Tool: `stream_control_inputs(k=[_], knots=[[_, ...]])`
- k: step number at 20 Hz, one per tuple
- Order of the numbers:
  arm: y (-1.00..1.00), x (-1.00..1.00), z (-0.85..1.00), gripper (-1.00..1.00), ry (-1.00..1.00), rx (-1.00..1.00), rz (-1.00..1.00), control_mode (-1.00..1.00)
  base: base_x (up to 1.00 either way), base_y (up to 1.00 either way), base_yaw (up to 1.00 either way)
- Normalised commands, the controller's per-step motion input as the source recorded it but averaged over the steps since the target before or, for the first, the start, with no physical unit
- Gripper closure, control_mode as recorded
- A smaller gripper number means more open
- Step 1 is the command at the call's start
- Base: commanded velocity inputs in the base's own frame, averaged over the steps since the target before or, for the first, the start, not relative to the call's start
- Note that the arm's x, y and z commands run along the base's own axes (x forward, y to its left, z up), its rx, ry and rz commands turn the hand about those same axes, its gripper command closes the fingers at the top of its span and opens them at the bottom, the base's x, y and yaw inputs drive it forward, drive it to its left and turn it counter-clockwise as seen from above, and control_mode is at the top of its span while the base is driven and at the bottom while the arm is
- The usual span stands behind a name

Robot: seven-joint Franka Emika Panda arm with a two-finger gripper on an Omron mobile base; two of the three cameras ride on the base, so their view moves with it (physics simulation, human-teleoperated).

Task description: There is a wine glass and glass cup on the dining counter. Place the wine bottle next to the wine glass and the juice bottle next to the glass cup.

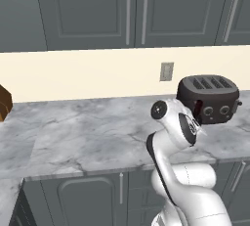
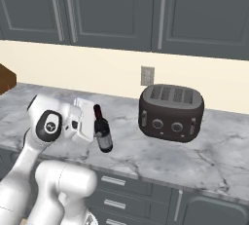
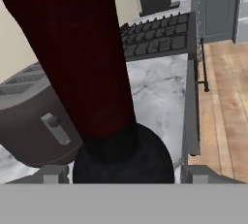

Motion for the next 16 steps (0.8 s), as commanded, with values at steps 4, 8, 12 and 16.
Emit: stream_control_inputs(k=[4,8,12,16], knots=[[0.24,-0.27,0.26,1.00,0.00,0.02,-0.05,-1.00,0.00,0.00,0.00],[0.23,-0.26,0.22,1.00,0.00,0.04,-0.01,-1.00,0.00,0.00,0.00],[0.17,-0.13,0.06,1.00,0.00,0.01,0.00,-1.00,0.00,0.00,0.00],[0.02,0.00,0.00,1.00,0.00,0.00,0.00,-1.00,0.00,0.00,0.00]])
